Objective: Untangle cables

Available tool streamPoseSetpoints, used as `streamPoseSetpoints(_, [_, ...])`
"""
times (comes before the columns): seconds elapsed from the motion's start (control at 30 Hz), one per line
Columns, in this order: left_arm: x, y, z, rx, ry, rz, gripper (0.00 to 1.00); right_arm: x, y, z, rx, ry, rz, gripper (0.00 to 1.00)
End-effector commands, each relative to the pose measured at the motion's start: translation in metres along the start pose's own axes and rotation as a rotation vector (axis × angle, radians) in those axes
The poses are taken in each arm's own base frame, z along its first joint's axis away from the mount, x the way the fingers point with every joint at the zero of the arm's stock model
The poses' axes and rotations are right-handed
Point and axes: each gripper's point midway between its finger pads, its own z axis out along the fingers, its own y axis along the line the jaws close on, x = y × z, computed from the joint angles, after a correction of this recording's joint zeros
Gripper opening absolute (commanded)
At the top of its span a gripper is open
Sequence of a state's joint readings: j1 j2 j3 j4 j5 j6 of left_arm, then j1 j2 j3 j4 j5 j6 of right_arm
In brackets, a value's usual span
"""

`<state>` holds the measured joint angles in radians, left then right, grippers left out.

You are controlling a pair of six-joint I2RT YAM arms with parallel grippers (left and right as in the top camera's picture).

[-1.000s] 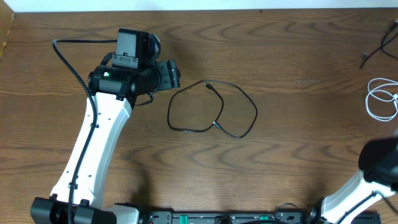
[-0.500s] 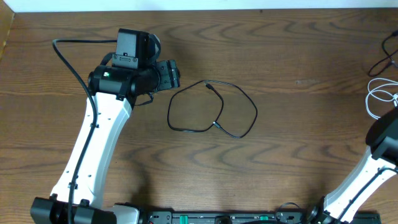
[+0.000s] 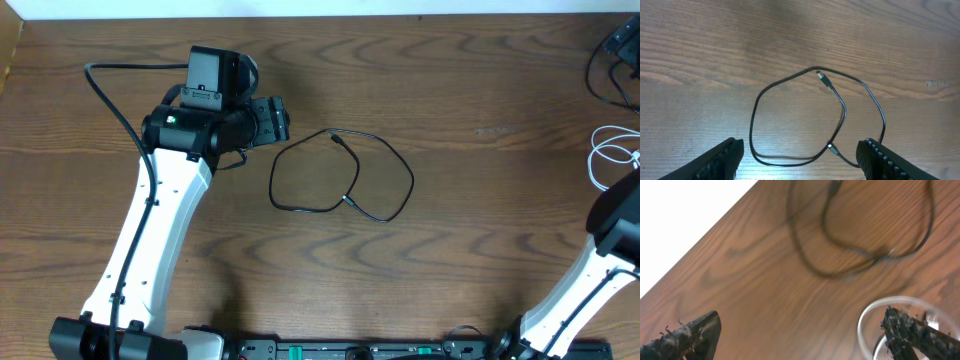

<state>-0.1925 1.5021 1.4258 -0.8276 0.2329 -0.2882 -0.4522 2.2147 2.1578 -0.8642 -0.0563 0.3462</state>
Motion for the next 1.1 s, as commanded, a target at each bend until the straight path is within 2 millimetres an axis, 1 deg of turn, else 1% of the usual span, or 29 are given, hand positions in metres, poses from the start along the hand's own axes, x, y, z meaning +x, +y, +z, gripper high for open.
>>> streamPoseSetpoints(0.0, [-0.005, 0.0, -0.003, -0.003, -0.016, -0.001, 0.77, 0.007, 0.064, -0.066, -0.225, 0.01, -0.144, 0.99])
streamPoseSetpoints(0.07, [-0.005, 0.0, -0.003, -0.003, -0.015, 0.003, 0.77, 0.028, 0.093, -0.081, -0.352, 0.072, -0.216, 0.99])
streamPoseSetpoints(0.13, [-0.005, 0.0, -0.003, -0.003, -0.014, 0.026, 0.77, 0.056, 0.128, -0.095, -0.504, 0.151, -0.293, 0.99])
streamPoseSetpoints(0.2, [-0.005, 0.001, -0.003, -0.005, -0.014, 0.047, 0.77, 0.084, 0.155, -0.108, -0.624, 0.229, -0.358, 0.99])
streamPoseSetpoints(0.23, [-0.005, 0.002, -0.003, -0.008, -0.013, 0.048, 0.77, 0.102, 0.167, -0.112, -0.666, 0.273, -0.399, 0.99])
streamPoseSetpoints(0.33, [-0.005, 0.012, -0.005, -0.024, -0.005, 0.03, 0.77, 0.151, 0.19, -0.118, -0.699, 0.399, -0.479, 0.95])
streamPoseSetpoints(0.43, [-0.006, 0.03, -0.008, -0.052, 0.002, -0.011, 0.77, 0.199, 0.21, -0.121, -0.698, 0.5, -0.576, 0.91])
streamPoseSetpoints(0.57, [-0.007, 0.05, -0.012, -0.084, 0.01, -0.057, 0.77, 0.256, 0.227, -0.119, -0.631, 0.591, -0.695, 0.85])
streamPoseSetpoints(0.67, [-0.002, 0.059, -0.014, -0.1, 0.03, -0.067, 0.77, 0.296, 0.233, -0.117, -0.555, 0.647, -0.771, 0.72])
streamPoseSetpoints(0.73, [0.0, 0.061, -0.014, -0.105, 0.04, -0.066, 0.77, 0.319, 0.23, -0.112, -0.464, 0.675, -0.776, 0.65])
streamPoseSetpoints(0.83, [0.001, 0.062, -0.014, -0.106, 0.045, -0.047, 0.77, 0.356, 0.224, -0.105, -0.354, 0.716, -0.779, 0.61])
streamPoseSetpoints(0.93, [0.001, 0.062, -0.015, -0.108, 0.044, -0.047, 0.77, 0.394, 0.224, -0.101, -0.338, 0.755, -0.809, 0.58])
streamPoseSetpoints(1.07, [0.001, 0.062, -0.015, -0.108, 0.044, -0.047, 0.77, 0.434, 0.225, -0.098, -0.327, 0.786, -0.818, 0.55])
